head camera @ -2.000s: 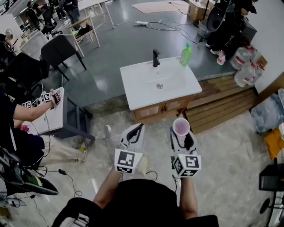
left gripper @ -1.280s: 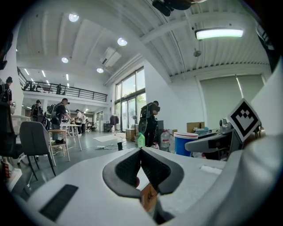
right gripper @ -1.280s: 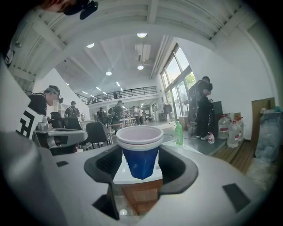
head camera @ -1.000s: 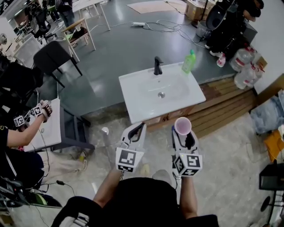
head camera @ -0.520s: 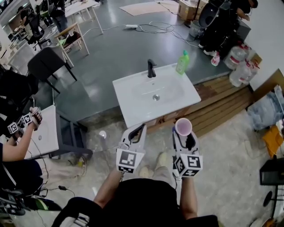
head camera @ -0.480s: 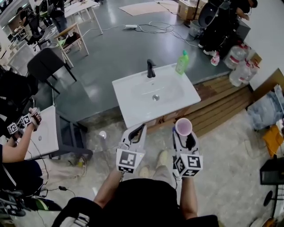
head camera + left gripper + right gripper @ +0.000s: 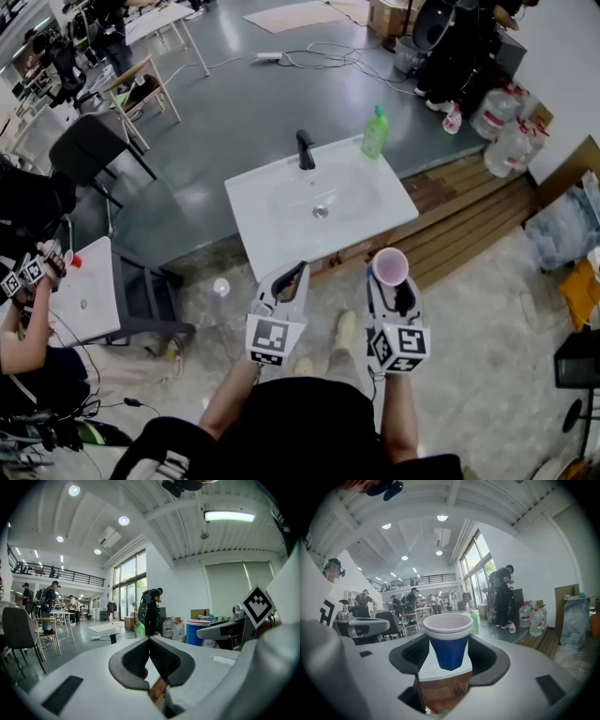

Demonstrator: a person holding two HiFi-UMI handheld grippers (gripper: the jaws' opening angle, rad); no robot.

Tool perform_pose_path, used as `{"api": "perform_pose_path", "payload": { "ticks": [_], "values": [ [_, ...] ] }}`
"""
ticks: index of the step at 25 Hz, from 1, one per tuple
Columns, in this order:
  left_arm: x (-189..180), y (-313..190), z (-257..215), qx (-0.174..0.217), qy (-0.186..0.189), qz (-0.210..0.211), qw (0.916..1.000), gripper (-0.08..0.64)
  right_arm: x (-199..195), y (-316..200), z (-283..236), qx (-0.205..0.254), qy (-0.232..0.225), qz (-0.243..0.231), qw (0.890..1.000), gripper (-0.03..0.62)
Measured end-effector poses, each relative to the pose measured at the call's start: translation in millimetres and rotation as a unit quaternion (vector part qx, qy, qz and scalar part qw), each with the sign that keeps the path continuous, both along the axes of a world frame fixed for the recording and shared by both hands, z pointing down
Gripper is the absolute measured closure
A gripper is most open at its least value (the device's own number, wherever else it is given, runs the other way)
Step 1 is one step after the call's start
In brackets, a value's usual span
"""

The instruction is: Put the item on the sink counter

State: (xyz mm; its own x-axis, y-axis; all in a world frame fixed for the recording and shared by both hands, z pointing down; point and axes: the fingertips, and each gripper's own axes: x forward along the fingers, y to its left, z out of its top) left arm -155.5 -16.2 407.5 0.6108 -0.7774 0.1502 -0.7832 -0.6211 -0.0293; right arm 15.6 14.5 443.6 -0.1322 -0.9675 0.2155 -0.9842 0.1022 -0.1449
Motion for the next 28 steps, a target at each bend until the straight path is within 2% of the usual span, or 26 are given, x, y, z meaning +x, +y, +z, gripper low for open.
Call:
{"api": "perform_pose_path", "payload": {
  "ticks": [18,28],
  "values": [
    [106.8,-69.6,1.0,-0.017,-0.007,0.017,0.9997,0.557,100.4,-69.8,2.8,-0.003,-0.007,0.003,1.0,0.336],
    [146.2,-102.2,4.5,-0.02,-0.011,0.015,0.9996,0.558,137.3,-101.4,8.8,-0.005,-0.005,0.002,1.0,0.336]
  ]
}}
